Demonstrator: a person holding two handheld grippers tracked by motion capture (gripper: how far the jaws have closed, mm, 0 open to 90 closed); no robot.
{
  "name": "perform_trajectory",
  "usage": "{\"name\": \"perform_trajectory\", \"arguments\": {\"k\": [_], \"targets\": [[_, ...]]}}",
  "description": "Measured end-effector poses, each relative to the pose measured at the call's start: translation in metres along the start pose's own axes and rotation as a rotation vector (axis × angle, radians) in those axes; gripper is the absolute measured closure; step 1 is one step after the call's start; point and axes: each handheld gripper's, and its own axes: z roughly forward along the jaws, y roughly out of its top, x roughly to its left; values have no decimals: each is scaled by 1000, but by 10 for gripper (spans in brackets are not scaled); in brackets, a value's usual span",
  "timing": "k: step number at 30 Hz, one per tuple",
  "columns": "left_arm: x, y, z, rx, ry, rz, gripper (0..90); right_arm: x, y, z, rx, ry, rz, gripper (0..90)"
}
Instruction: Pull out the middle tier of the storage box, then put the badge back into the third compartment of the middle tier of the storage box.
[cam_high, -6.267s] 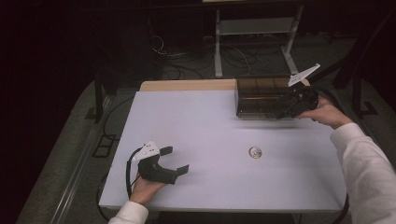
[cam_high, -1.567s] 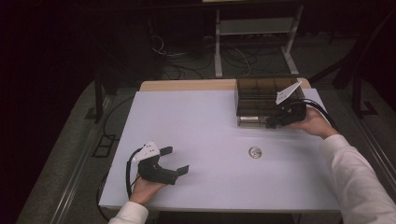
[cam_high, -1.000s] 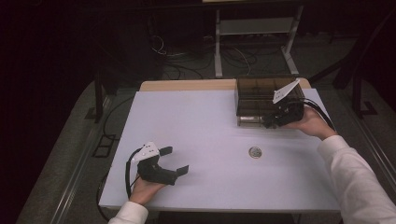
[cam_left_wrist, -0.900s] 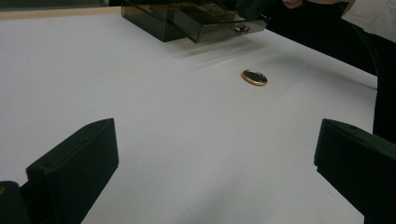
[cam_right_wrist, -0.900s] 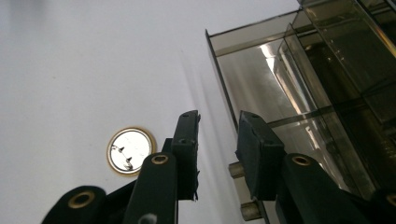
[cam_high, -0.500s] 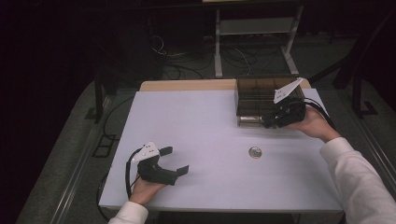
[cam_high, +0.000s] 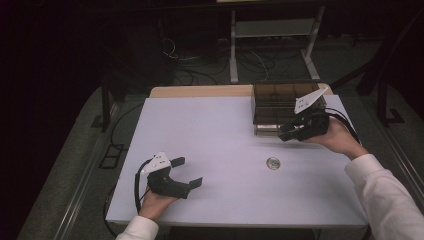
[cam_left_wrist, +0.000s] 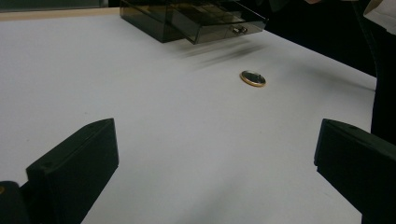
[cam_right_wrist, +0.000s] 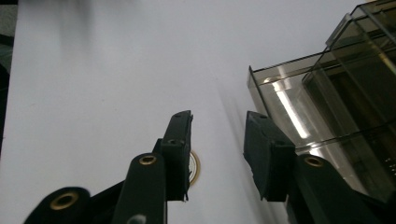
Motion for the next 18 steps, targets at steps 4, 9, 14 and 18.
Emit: {"name": "perform_trajectory", "arguments": {"k": [4,9,14,18], "targets": [[0,0,0,-2,0,-1,0,4,-6,4,3,8,22,559],[0,0,-1,-5,1,-3,0,7,-13,9,5,15,43,538],[-1,0,0,-2,0,1,0,10,-19,13,-3,20,58,522],[-1,0,-1,-3,1,0,0,14,-22,16,-8,30,65,501]]}}
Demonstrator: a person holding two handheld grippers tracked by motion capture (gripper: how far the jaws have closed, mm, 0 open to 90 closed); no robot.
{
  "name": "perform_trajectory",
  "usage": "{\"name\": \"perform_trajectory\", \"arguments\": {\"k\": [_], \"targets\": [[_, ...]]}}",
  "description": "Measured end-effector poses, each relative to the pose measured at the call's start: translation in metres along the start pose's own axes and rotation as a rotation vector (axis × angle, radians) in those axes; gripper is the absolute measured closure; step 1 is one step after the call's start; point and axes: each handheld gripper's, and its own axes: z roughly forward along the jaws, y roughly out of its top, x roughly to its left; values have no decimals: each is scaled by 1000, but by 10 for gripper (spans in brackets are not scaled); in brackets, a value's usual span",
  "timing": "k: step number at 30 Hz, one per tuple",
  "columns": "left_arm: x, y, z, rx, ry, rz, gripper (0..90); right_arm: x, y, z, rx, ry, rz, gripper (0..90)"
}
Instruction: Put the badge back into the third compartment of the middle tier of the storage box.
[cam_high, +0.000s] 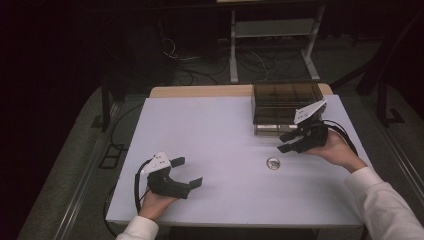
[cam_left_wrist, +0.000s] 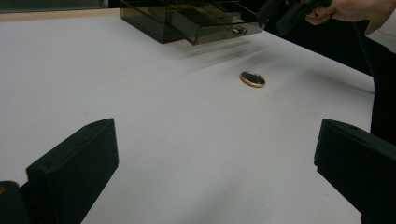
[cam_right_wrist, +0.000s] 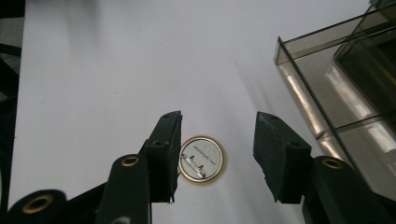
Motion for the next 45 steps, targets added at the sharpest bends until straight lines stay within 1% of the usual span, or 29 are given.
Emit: {"name": "perform_trajectory", "arguments": {"k": [6,10,15,18,20,24,30,33,45], "targets": [[0,0,0,1,-1,1,0,5,-5,6,-3,12,8,461],[0,0,1,3,-1,2,0,8,-8,9,1,19,25,416],[0,0,0,3,-1,3,0,10,-9,13,1,25,24,383],[0,0,1,3,-2,4,0,12,-10,17,13,27,23,348],[0,0,1,3,-3,4,0,13,-11,19,26,25,13,332],[0,0,1,3,-3,4,0,14,-11,23,35,24,9,293],[-1,0,0,1,-3,3,0,16,-11,28,55,30,18,257],[-1,0,1,1,-3,4,0,17,-11,31,61,22,20,211],[-1,0,1,1,-4,4,0,19,-13,46,109,18,12,210]]}}
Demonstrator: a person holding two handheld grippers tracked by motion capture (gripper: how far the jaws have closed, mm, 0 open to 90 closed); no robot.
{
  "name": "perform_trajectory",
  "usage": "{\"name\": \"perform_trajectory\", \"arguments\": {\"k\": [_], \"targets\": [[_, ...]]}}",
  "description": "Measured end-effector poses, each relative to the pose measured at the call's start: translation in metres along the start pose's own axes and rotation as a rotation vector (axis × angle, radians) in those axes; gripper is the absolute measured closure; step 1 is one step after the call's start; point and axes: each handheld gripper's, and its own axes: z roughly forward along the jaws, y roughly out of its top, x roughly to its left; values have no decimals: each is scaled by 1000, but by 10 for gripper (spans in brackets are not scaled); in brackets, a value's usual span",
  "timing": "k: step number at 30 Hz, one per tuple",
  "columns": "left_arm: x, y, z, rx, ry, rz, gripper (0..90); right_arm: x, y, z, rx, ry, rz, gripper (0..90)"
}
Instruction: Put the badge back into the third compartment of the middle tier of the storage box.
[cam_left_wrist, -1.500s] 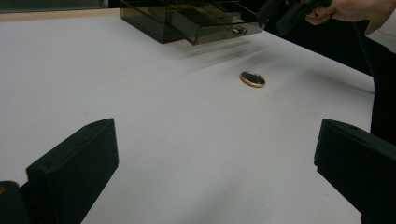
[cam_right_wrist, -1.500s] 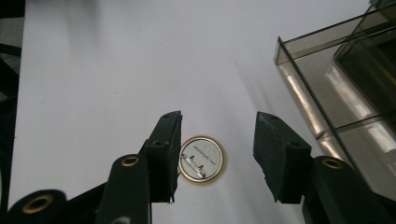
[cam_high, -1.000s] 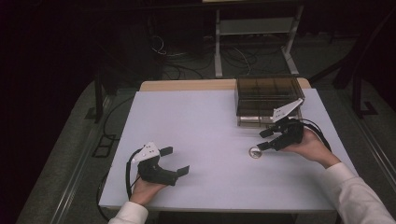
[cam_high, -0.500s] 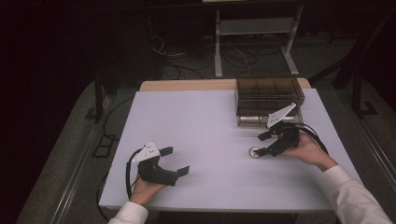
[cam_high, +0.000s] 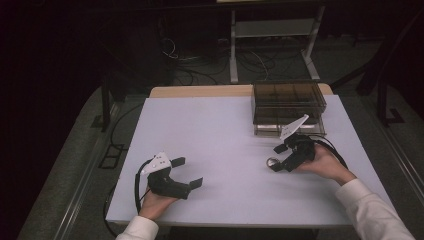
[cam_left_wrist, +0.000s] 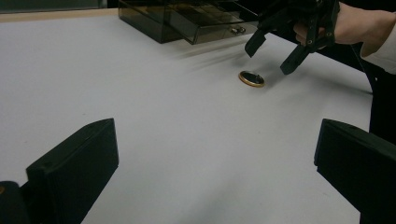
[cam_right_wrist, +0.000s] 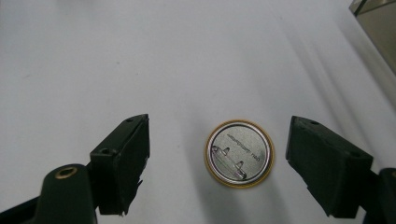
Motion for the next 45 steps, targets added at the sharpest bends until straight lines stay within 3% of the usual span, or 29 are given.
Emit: {"name": "perform_trajectory", "arguments": {"k": [20,32,45], "targets": [[0,0,0,3,-2,2,0,0,-4,20,51,-19,-6,210],[0,0,1,4,-2,1,0,-1,-5,22,62,-59,-17,212],[0,0,1,5,-3,1,0,1,-6,25,57,-108,-42,334]]}}
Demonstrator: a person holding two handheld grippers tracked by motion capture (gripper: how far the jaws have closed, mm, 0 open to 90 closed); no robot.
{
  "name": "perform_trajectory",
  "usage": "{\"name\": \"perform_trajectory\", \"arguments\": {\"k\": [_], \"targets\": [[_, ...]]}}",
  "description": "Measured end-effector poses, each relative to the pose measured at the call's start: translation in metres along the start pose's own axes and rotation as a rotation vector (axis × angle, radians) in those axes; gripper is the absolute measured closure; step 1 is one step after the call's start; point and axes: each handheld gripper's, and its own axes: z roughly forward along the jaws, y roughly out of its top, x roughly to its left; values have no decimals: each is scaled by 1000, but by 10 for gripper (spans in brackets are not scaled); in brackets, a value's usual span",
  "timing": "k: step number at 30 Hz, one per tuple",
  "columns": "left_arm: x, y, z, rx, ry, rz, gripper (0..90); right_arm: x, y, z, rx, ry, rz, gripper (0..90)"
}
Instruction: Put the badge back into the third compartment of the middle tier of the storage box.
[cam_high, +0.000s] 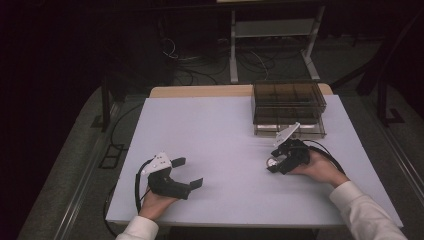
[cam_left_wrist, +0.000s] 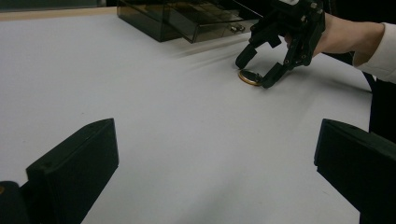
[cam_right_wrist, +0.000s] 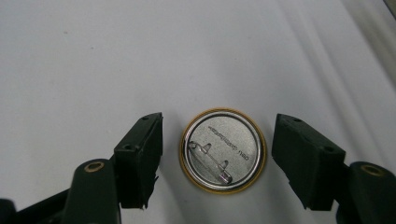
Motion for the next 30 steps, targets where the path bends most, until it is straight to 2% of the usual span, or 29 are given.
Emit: {"name": "perform_trajectory", "arguments": {"k": [7,19,30], "targets": [[0,0,0,0,-1,-1,0,2,0,0,-1,-29,-16,379],[0,0,-1,-4,-1,-2,0,4,1,0,-1,-33,-35,442],[0,0,0,-5,-6,-3,0,7,2,0,11,-47,-14,468]]}}
